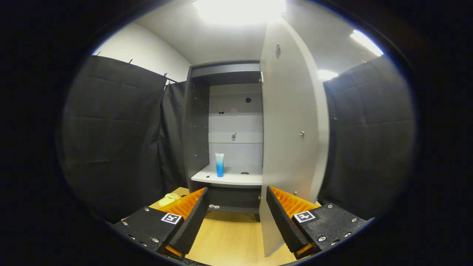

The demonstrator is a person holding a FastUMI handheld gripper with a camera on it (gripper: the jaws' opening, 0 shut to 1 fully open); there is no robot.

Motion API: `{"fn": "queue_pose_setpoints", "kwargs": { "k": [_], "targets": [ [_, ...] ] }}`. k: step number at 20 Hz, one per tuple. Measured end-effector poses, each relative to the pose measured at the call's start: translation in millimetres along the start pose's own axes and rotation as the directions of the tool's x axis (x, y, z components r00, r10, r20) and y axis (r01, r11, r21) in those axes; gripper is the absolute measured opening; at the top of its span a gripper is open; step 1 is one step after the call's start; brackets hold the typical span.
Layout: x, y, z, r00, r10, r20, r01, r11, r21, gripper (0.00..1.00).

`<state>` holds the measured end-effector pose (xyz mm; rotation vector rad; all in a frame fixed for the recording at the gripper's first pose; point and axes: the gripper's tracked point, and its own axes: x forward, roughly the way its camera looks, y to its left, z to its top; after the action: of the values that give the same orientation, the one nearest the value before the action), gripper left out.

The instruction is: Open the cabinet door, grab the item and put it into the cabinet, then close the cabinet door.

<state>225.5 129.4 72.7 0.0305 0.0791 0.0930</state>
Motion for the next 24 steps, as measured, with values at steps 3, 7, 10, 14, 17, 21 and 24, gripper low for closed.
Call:
{"fn": "queue_pose_setpoints", "kwargs": {
  "k": [3, 7, 10, 14, 17, 21, 24],
  "targets": [
    [-15.6, -21.1, 5.5, 1.000, 0.000, 0.001, 0.000, 0.999, 0.033, 0.93],
    [-31.7, -46.9, 11.2, 1.000, -0.017, 0.006, 0.017, 1.000, 0.025, 0.90],
    [-41.3, -72.0, 23.5, 0.998, -0.058, 0.024, 0.056, 0.997, 0.049, 0.91],
    [-43.4, -129.5, 25.7, 0.983, -0.181, 0.018, 0.180, 0.982, 0.061, 0.91],
    [-37.7, -171.0, 28.7, 0.960, -0.280, 0.002, 0.279, 0.957, 0.076, 0.91],
    [-20.3, -204.0, 29.2, 0.930, -0.366, -0.013, 0.366, 0.928, 0.067, 0.90],
    [3.9, -200.9, 30.3, 0.932, -0.362, -0.019, 0.363, 0.929, 0.067, 0.90]
  ]
}}
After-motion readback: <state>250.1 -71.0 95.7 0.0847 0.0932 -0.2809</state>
